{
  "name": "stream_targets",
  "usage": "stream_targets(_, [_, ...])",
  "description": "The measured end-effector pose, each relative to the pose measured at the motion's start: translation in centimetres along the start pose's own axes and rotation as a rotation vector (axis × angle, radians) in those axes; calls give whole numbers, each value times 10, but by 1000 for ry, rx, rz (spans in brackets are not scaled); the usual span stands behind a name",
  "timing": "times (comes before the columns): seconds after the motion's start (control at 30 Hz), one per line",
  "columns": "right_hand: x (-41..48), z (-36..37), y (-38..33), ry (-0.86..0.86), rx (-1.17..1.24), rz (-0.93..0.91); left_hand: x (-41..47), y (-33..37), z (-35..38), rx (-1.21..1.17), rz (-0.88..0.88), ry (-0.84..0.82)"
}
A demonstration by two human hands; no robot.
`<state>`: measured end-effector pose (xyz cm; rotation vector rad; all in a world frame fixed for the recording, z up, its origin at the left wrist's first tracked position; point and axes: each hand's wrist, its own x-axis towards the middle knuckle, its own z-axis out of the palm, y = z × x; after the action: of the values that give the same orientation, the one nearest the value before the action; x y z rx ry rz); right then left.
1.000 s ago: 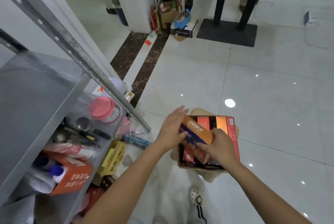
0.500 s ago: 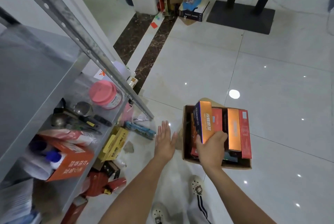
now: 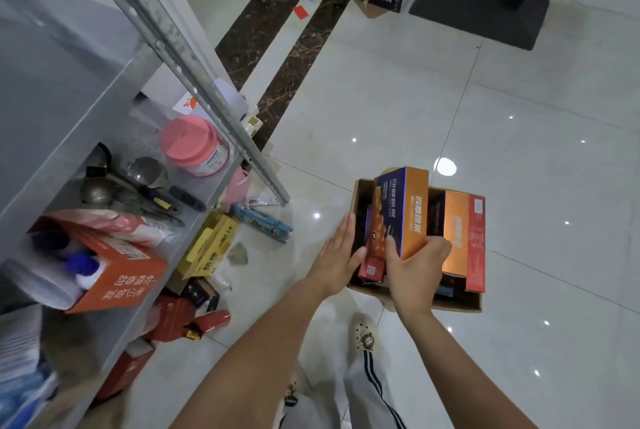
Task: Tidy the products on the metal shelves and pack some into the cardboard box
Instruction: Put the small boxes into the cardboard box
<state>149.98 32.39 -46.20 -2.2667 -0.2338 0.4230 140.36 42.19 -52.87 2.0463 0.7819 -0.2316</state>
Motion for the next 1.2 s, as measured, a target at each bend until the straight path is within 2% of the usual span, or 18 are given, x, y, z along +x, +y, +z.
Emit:
stream_targets(0.17, [-7,-6,8,45,-243,-25,3,-6,2,144,6,-12])
stream_targets(0.5, [-24,-8,22,58,-227,20,4,13,25,114,-198,142])
stream_targets(0.67, [-31,-8,23,61,-227,29,5,-2,25,6,-69,137])
stream_targets(0.77, [-35,-7,21,77,-225,33,5,-7,21,74,34,57])
stream_targets(0.87, [-36,-3,18,99,-204,41,3,-3,16,93,44,20])
stream_targets(0.93, [-35,-1,15,111,-192,58,1,0,14,193,41,38])
stream_targets(1.03, [-35,-2,16,124,-178,70,2,8,16,351,-40,47])
stream_targets(1.2, [-37,-5,19,136,-175,65,5,24,28,278,-184,107])
